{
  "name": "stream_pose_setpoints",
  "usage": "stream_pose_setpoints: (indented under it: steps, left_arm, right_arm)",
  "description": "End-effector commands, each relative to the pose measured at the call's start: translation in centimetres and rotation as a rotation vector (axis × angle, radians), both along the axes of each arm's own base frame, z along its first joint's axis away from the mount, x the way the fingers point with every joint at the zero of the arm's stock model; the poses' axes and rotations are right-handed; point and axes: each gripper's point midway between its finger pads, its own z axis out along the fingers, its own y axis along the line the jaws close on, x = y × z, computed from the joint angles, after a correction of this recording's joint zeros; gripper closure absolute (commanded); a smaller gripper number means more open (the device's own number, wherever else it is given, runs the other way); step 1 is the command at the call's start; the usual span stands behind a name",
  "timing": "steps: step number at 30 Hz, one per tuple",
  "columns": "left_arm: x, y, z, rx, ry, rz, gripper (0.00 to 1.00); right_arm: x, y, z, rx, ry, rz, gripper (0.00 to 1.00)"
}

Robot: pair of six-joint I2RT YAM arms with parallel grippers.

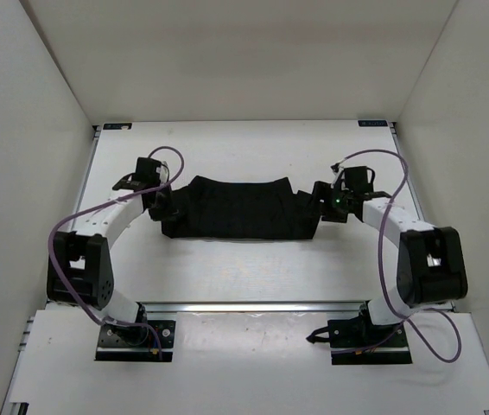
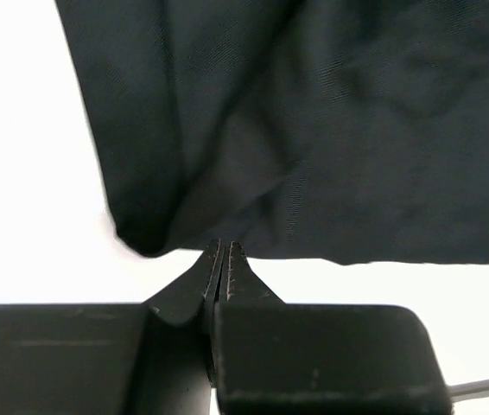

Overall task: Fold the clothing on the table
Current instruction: Fold the skirt

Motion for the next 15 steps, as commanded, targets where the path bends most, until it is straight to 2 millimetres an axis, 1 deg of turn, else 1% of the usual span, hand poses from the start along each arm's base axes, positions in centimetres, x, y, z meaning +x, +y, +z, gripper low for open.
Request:
stream_pose_setpoints:
  steps: [1, 2, 3, 4, 7, 10, 11, 13, 15]
  left_arm:
    - [2.3, -2.3, 4.9, -0.077, -0.178, -0.077, 1.00]
    - [2.6, -2.9, 5.3, -0.096, -0.197, -0.090, 1.00]
    - [3.0, -3.1, 4.9, -0.105, -0.195, -0.096, 1.00]
    - [2.8, -4.1, 5.0, -0.126, -0.194, -0.127, 1.00]
    - [2.9, -5.3, 3.2, -0.132, -0.157, -0.159, 1.00]
    - [3.4, -5.5, 2.0, -0.128, -0.153, -0.146, 1.00]
    - [3.5, -5.2, 1.3, -0.111, -0.143, -0.133, 1.00]
    - [3.9, -4.9, 0.8, -0.094, -0.142, -0.115, 1.00]
    - [4.0, -4.8, 0.1, -0.078, -0.126, -0.106, 1.00]
  right_arm:
    - [-0.1, -1.5, 2.1, -0.018, -0.072, -0.058, 0.29]
    - [0.0, -1.5, 2.7, -0.020, -0.096, -0.063, 0.23]
    - [-0.6, -1.9, 1.8, -0.034, -0.079, -0.075, 0.21]
    - [-0.8, -1.9, 1.7, -0.034, -0.076, -0.073, 0.20]
    - [-1.6, -1.5, 0.5, -0.025, -0.037, -0.058, 0.20]
    - [-2.0, -0.9, -1.7, -0.021, 0.011, -0.031, 0.20]
    - [-2.0, -0.7, -1.7, -0.011, 0.015, -0.021, 0.21]
    - [-1.7, -0.2, -2.7, -0.012, 0.030, -0.012, 0.20]
    - [-1.6, 0.3, -3.0, -0.017, 0.035, 0.007, 0.20]
